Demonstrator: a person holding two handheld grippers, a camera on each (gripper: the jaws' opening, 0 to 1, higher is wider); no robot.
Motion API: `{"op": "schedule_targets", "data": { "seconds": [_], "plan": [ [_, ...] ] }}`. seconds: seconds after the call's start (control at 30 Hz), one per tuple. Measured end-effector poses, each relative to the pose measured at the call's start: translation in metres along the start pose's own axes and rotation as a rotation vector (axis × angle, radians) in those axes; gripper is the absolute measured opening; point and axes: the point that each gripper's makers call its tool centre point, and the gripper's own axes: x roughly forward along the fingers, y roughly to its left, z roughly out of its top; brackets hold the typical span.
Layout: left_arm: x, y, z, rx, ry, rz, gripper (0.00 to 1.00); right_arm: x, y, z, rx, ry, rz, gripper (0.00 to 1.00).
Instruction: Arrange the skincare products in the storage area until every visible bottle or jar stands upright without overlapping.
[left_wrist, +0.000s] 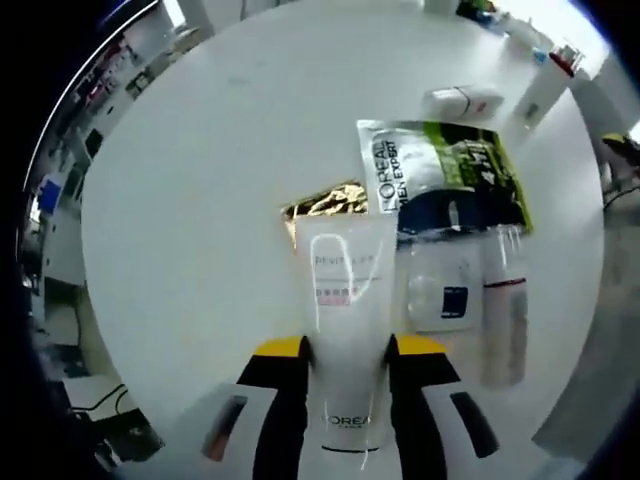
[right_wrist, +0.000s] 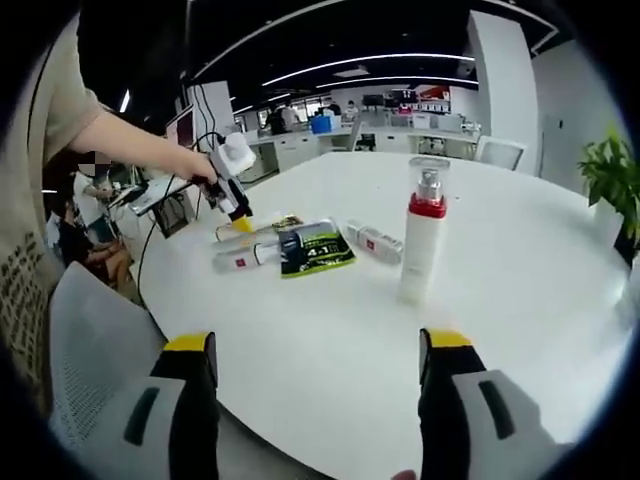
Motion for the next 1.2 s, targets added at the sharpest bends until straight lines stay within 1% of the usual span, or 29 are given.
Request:
{"op": "schedule_targets", "data": {
  "seconds": [0.27, 0.5, 0.67, 0.9, 1.07, 1.2],
  "plan": [
    [-0.014, -0.002, 0.003, -0.024, -0.043, 0.011, 0.27, -0.001, 0.001, 0.002, -0.008, -0.012, 0.006, 0.82],
    [-0.028, -0.004, 0.005, -0.04, -0.094, 0.022, 0.27, -0.002, 0.003, 0.003, -0.017, -0.014, 0.014, 0.8],
    [-0.038, -0.01, 0.008, -0.035, -0.143, 0.024, 0.27, -0.002, 0.006, 0.004, -0.021, -0.017, 0.024, 0.8],
    [-0.052, -0.016, 0.013, -0.061, -0.229, 0.029, 0.27, -0.003, 0.008, 0.007, -0.018, -0.032, 0.041, 0.81],
    [-0.06, -0.024, 0.015, -0.067, -0.272, 0.046, 0.27, -0.003, 0.01, 0.008, -0.023, -0.035, 0.054, 0.8],
    [-0.066, -0.03, 0.016, -0.086, -0.305, 0.045, 0.27, -0.002, 0.017, 0.01, -0.039, -0.03, 0.072, 0.8]
  ]
}}
